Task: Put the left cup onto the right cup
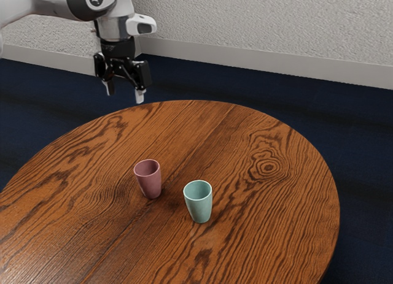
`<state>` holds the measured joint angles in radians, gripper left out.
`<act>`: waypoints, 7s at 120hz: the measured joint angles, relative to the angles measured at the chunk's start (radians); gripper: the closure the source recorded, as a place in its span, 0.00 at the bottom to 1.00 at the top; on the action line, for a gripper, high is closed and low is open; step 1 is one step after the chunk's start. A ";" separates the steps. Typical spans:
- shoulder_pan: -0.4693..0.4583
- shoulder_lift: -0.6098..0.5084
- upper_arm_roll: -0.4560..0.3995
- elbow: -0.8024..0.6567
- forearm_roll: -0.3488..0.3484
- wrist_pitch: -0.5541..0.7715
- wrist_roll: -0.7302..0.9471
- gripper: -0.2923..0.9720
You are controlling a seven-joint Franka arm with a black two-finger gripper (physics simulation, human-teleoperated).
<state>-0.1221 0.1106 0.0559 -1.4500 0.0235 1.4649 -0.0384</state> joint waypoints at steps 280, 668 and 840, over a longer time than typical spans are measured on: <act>0.070 0.171 0.052 -0.324 0.014 0.454 0.138 0.23; 0.076 0.318 0.051 -0.296 -0.017 0.539 0.078 0.53; 0.076 0.318 0.051 -0.296 -0.015 0.540 0.075 0.82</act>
<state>-0.0461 0.4286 0.1074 -1.7460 0.0085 2.0050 0.0361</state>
